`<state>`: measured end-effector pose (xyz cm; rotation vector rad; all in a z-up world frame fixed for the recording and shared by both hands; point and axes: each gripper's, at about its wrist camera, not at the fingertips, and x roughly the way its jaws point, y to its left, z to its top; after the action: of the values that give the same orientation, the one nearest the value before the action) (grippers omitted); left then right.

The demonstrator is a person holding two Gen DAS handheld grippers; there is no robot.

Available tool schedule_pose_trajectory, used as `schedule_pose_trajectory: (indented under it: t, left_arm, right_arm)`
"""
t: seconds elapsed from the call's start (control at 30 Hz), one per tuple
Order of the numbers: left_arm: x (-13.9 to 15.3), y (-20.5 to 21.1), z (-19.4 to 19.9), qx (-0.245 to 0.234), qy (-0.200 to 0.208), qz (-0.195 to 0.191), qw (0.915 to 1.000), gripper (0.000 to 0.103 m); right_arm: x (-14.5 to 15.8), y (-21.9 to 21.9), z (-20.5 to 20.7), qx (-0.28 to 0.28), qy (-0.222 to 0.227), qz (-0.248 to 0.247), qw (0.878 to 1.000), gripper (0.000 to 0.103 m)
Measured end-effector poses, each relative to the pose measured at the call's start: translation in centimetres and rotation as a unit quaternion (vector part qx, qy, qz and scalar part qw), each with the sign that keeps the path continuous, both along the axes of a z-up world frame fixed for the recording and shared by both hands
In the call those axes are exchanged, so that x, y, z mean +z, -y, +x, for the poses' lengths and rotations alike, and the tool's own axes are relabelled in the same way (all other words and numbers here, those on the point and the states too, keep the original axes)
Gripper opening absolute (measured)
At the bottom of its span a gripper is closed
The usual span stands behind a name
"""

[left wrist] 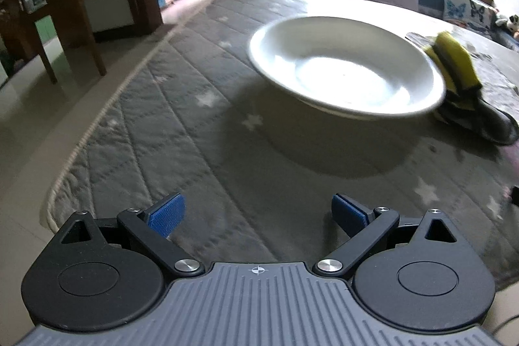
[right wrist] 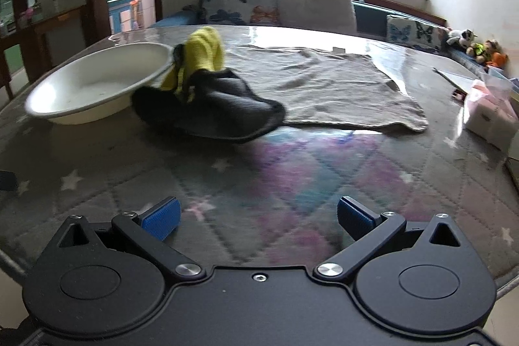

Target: Clean bowl

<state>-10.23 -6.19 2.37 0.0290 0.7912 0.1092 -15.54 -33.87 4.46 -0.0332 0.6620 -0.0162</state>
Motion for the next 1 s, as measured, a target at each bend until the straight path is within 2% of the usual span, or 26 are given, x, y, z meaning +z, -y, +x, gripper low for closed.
schedule_pose_trajectory:
  t: [0.33, 0.53, 0.77, 1.0]
  left_arm:
    - [0.9, -4.0, 3.1, 0.019, 0.047, 0.004, 0.9987, 0.098]
    - [1.1, -6.1, 4.7, 0.035, 0.059, 0.002, 0.9976, 0.098]
    - [0.9, -8.2, 6.7, 0.05, 0.08, 0.019, 0.9954, 0.098]
    - [0.0, -9.4, 8.4, 0.053, 0.066, 0.024, 0.9961, 0.098]
  right_arm:
    - [0.2, 5.2, 1.9, -0.059, 0.017, -0.013, 0.998, 0.103]
    - [1.3, 8.6, 4.4, -0.083, 0.041, -0.028, 0.995, 0.103]
    - [1.7, 11.0, 8.3, -0.079, 0.035, -0.041, 0.995, 0.103]
    - [1.4, 11.6, 11.1, -0.058, 0.031, -0.062, 0.996, 0.103]
